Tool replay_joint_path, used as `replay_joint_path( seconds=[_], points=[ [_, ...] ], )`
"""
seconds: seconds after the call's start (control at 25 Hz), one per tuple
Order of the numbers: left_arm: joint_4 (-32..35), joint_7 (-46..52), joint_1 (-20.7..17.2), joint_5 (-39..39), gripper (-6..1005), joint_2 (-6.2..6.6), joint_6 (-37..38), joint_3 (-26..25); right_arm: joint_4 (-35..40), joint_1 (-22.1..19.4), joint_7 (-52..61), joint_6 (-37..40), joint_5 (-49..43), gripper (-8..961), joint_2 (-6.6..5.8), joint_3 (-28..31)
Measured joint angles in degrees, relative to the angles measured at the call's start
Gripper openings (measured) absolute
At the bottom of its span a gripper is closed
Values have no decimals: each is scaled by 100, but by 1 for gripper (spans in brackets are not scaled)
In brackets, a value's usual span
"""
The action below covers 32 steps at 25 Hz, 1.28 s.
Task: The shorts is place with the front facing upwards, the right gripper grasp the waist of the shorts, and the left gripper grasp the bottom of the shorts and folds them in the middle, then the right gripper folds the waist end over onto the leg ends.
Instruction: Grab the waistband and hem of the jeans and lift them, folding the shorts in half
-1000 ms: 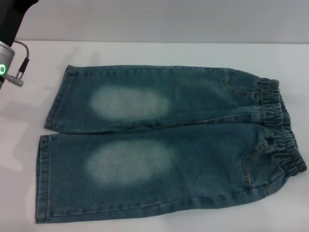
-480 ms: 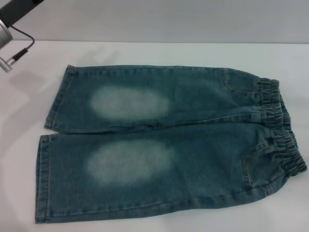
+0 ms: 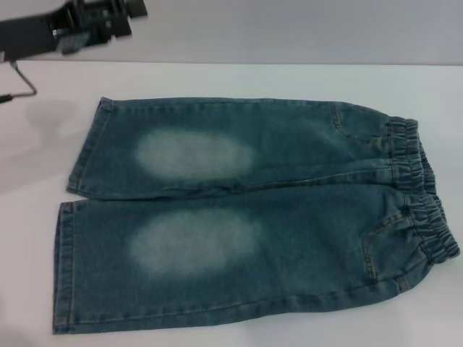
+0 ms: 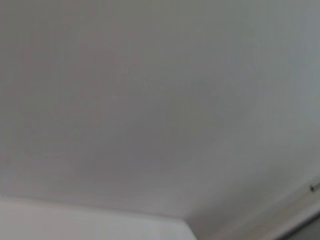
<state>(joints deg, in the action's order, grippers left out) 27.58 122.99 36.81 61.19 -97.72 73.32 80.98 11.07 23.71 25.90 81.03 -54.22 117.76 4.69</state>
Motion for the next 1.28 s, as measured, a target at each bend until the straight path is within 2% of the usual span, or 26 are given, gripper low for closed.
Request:
replay_joint_path(
  seconds=[0.12, 0.2, 0.24, 0.32, 0.56, 0.68, 0.76, 0.92, 1.12, 1.28],
  points=[
    [41, 581, 11, 995, 711, 30, 559, -614, 17, -22, -9, -49, 0, 470, -16, 103],
    [40, 678, 12, 1169, 711, 32, 675, -720, 47, -18, -39, -142, 0, 470, -20, 128],
    [6, 1007, -7, 1688, 711, 21, 1108, -1044, 59, -13, -48, -214, 0, 470, -25, 130],
    [2, 1189, -22, 1897, 711, 4, 1406, -1171, 68, 0, -52, -339, 0, 470, -57, 132],
    [-2, 1390, -87, 2321, 710, -34, 1988, -1248, 169, 25, -58, -421, -1, 469, -88, 137],
    [-2, 1390, -87, 2321, 710, -34, 1988, -1248, 199, 39, -59, -428, -1, 469, -119, 138],
    [-233, 1453, -133, 2917, 710, -121, 2342, -1247, 201, 51, -60, -433, -1, 469, -145, 138],
    [-303, 1480, -213, 3137, 711, -177, 2456, -1200, 202, 118, -78, -550, -1, 469, -203, 137],
    [-379, 1528, -301, 3461, 711, -182, 2582, -1217, 210, 231, -81, -793, -1, 469, -278, 137],
    [-532, 1556, -476, 3867, 711, -152, 2584, -1234, 211, 301, -88, -861, -1, 469, -292, 138]
  ],
)
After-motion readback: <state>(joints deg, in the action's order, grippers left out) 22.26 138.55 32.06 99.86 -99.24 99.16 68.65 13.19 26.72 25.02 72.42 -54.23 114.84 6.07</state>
